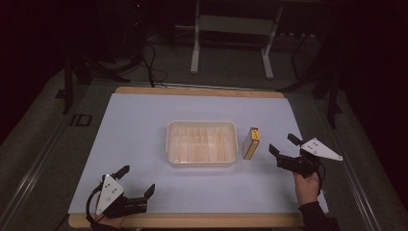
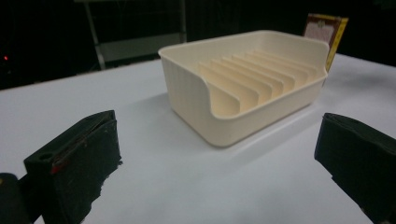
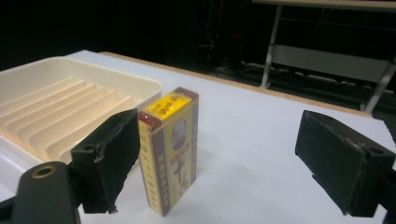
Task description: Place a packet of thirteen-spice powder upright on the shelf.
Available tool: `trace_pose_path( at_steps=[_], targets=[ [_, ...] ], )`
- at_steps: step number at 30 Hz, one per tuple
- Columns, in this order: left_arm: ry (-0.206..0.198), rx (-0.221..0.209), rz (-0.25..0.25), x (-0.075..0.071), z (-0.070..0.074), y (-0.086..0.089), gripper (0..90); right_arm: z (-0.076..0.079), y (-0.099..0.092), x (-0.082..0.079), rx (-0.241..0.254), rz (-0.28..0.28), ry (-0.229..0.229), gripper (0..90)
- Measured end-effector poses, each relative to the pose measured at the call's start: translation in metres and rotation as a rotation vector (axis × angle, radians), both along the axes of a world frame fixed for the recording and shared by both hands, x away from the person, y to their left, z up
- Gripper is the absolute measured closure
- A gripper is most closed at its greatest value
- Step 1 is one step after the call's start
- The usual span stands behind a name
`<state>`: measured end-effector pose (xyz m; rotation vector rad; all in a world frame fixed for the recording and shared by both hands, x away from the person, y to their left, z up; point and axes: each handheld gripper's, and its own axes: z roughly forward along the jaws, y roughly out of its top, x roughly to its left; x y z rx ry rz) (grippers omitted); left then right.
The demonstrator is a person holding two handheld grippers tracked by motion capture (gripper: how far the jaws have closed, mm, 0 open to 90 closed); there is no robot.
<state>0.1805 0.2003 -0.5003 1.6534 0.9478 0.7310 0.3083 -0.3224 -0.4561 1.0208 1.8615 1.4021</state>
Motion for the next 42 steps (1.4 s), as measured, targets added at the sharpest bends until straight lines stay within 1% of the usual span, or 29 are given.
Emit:
trace_pose_path(
  at_steps=[3, 4, 7, 11, 13, 16, 18, 19, 21, 22, 28, 29, 30, 32, 34, 37, 40, 42],
  targets=[
    [0.011, 0.007, -0.002, 0.000, -0.001, 0.000, 0.3, 0.000, -0.001, -0.001, -0.004, 0.002, 0.007, 13.8],
    [0.016, 0.017, 0.000, 0.000, -0.001, 0.000, 0.3, 0.002, -0.002, -0.003, -0.016, -0.006, -0.001, 13.8],
    [0.005, 0.007, 0.006, 0.000, 0.000, 0.000, 0.3, 0.004, -0.003, -0.004, -0.023, -0.011, -0.001, 13.8],
    [0.005, 0.001, 0.010, 0.000, 0.000, 0.000, 0.3, 0.008, -0.005, -0.004, -0.018, -0.018, 0.006, 13.2],
    [0.004, 0.001, 0.007, 0.000, 0.000, 0.000, 0.4, 0.010, -0.004, -0.002, -0.023, -0.011, 0.021, 13.0],
    [-0.004, 0.005, 0.007, -0.001, 0.002, -0.001, 0.3, 0.015, 0.000, 0.000, -0.046, -0.002, 0.028, 13.1],
    [0.003, 0.017, 0.009, -0.001, 0.002, -0.002, 0.4, 0.021, 0.003, 0.002, -0.065, 0.008, 0.053, 13.2],
    [0.003, 0.017, 0.009, -0.001, 0.002, -0.003, 0.4, 0.024, 0.004, 0.003, -0.069, 0.021, 0.065, 13.2],
    [0.003, 0.015, 0.009, -0.001, 0.002, -0.002, 0.4, 0.029, 0.006, 0.003, -0.061, 0.040, 0.076, 13.2],
    [0.004, 0.013, 0.009, -0.001, 0.002, -0.002, 0.4, 0.031, 0.006, 0.004, -0.063, 0.054, 0.091, 13.2],
    [0.006, 0.005, 0.004, -0.001, 0.002, -0.002, 0.4, 0.040, 0.009, 0.007, -0.084, 0.047, 0.100, 13.1],
    [0.008, 0.007, 0.002, -0.001, 0.002, -0.002, 0.4, 0.042, 0.009, 0.008, -0.086, 0.048, 0.107, 13.2],
    [0.008, 0.008, 0.000, -0.001, 0.002, -0.002, 0.4, 0.045, 0.009, 0.010, -0.090, 0.044, 0.135, 13.2],
    [0.010, 0.009, 0.002, -0.001, 0.002, -0.002, 0.4, 0.046, 0.009, 0.014, -0.104, 0.044, 0.182, 13.2],
    [0.011, 0.009, 0.002, -0.001, 0.002, -0.002, 0.4, 0.047, 0.011, 0.017, -0.123, 0.056, 0.229, 13.1],
    [0.019, 0.011, -0.002, 0.000, 0.001, -0.003, 0.4, 0.047, 0.014, 0.020, -0.169, 0.057, 0.268, 13.1],
    [0.024, 0.013, -0.004, 0.000, 0.001, -0.003, 0.4, 0.047, 0.015, 0.020, -0.176, 0.056, 0.281, 13.1],
    [0.030, 0.016, -0.007, 0.000, 0.001, -0.003, 0.3, 0.049, 0.015, 0.021, -0.192, 0.071, 0.313, 13.1]
  ],
)
